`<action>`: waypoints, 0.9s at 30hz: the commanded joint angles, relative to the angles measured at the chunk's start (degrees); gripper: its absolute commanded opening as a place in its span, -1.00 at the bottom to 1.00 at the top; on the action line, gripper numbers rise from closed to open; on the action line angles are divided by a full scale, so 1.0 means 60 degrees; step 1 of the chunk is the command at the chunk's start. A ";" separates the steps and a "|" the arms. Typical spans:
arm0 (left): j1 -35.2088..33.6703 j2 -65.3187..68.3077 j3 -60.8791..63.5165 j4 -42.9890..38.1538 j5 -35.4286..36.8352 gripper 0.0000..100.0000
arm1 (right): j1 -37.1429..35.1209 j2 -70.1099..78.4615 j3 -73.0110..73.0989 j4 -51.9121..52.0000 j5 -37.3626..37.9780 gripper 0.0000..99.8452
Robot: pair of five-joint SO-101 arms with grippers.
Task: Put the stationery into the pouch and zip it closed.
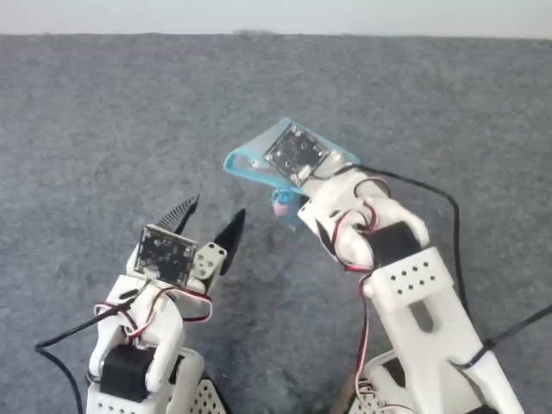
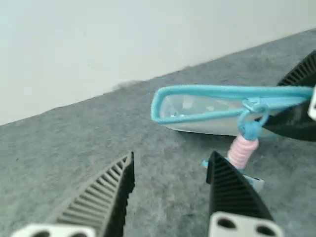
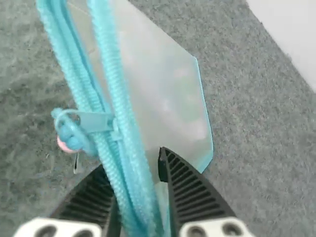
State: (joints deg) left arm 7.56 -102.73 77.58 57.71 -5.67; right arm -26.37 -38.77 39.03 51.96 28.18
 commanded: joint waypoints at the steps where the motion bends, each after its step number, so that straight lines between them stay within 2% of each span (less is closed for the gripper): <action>1: 0.0923 0.0747 0.0154 -0.0791 -0.0088 -0.53 | -0.0330 -0.0081 -0.1187 0.1004 -0.0293 -0.99; 7: 0.1524 0.1245 0.0344 -0.1187 0.0234 -0.41 | -0.1194 -0.0081 -0.1333 0.1810 -0.0293 -0.99; 17: 0.1524 0.1934 0.0374 -0.1744 0.0352 -0.42 | -0.1619 -0.0857 -0.1304 0.2381 -0.0322 -0.98; 20: 0.1524 0.1963 0.0374 -0.1744 0.0308 -0.57 | -0.1868 -0.1370 -0.1289 0.2938 -0.0322 -0.96; 24: 0.1524 0.1949 0.0374 -0.1758 0.0308 -0.85 | -0.1897 -0.1853 -0.1275 0.3099 -0.0366 -0.77; 27: 0.1524 0.1949 0.0374 -0.1875 0.0308 -0.97 | -0.1897 -0.1912 -0.1275 0.3011 -0.0718 -0.70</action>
State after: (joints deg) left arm 16.53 -91.56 80.22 49.19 -4.09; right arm -36.66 -47.47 34.81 69.98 25.80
